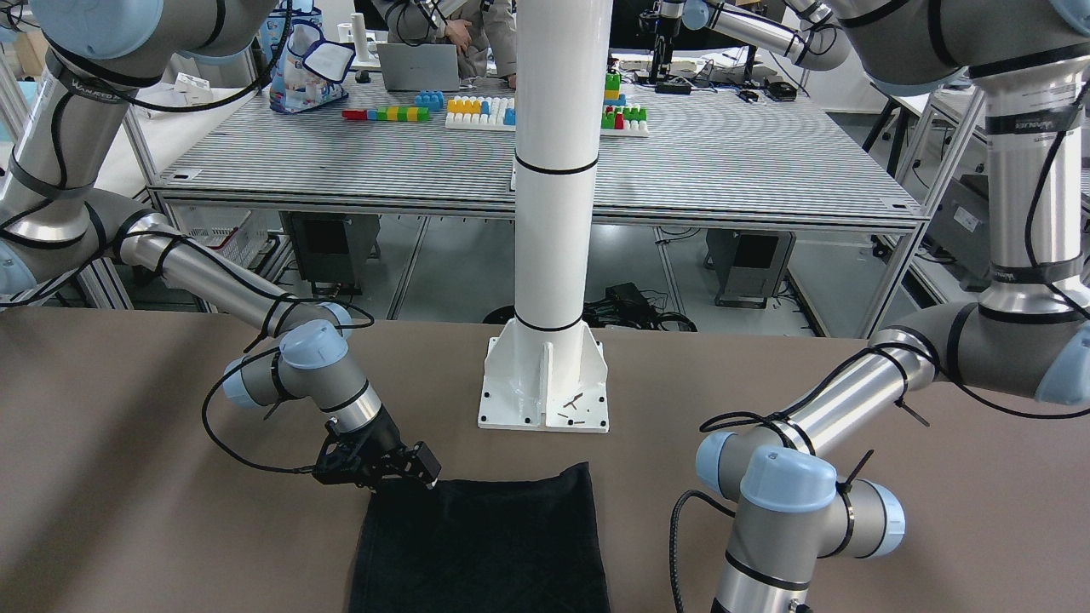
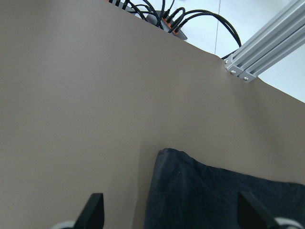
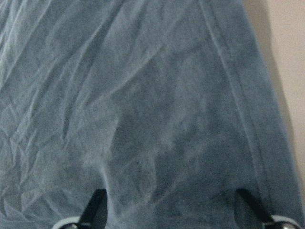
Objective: Fold clothes
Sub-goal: 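Move the right gripper to the shirt's near corner and grasp it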
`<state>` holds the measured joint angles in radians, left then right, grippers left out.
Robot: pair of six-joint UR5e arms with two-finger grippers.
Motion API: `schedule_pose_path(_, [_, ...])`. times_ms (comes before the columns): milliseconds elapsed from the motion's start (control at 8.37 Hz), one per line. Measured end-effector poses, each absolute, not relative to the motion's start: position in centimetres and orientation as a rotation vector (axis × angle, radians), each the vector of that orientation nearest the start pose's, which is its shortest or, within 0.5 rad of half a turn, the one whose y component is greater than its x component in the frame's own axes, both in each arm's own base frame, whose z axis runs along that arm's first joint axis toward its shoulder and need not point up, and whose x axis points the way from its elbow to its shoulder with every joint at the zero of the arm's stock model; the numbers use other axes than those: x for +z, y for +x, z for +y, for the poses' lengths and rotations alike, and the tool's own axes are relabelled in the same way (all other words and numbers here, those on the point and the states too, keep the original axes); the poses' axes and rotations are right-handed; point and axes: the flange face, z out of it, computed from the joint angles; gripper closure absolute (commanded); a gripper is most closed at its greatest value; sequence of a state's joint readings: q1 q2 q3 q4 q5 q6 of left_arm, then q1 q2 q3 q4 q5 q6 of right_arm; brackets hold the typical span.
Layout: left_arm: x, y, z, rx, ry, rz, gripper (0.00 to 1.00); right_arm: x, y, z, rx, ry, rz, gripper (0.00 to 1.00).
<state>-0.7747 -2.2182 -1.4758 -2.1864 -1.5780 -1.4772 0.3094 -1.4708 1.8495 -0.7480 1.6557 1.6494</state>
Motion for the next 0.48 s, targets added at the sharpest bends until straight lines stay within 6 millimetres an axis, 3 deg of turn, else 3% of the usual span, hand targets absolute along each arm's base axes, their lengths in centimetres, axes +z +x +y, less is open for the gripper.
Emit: schedule_pose_path(478, [24.6,42.3,-60.0,-0.597,0.494,1.075,0.00,38.0,-49.4,-27.9,0.287,0.074,-1.202,0.07])
